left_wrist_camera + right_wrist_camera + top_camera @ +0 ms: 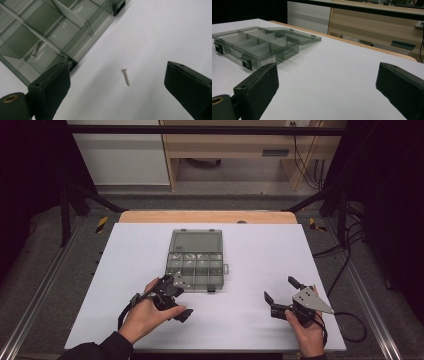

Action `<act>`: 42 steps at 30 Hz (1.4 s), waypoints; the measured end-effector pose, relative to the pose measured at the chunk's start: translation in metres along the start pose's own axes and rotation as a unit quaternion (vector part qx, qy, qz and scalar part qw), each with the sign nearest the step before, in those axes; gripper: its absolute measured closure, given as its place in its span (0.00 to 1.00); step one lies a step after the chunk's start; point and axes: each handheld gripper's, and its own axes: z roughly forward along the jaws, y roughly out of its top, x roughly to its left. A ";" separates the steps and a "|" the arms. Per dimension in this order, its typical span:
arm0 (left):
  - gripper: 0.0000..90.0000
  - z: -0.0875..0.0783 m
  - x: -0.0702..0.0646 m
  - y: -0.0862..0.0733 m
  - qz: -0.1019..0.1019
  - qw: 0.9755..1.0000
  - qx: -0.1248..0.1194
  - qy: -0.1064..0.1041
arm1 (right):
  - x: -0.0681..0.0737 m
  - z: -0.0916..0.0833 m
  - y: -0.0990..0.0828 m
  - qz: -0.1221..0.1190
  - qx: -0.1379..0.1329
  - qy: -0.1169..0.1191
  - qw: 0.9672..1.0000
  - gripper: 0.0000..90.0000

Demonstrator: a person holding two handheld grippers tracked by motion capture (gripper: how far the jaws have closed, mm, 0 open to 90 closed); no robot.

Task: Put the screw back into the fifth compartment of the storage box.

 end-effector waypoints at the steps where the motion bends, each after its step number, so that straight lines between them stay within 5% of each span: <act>1: 0.07 0.001 -0.002 0.000 -0.004 1.000 0.002 -0.005 | 0.000 0.000 0.000 -0.001 -0.001 0.000 1.000 0.05; 5: 0.07 0.007 -0.009 0.000 -0.023 0.999 0.011 -0.031 | 0.000 0.000 0.000 -0.002 -0.001 0.000 1.000 0.05; 9: 0.08 0.013 -0.011 -0.001 -0.020 0.998 0.019 -0.048 | 0.000 0.000 0.000 -0.001 -0.002 -0.001 1.000 0.05; 25: 0.19 0.025 -0.012 -0.001 -0.030 0.998 0.033 -0.045 | 0.000 0.000 0.000 -0.002 0.000 0.000 1.000 0.05; 42: 0.72 0.034 -0.012 0.002 -0.031 0.996 0.053 -0.061 | 0.000 0.000 0.000 -0.002 0.000 0.000 1.000 0.05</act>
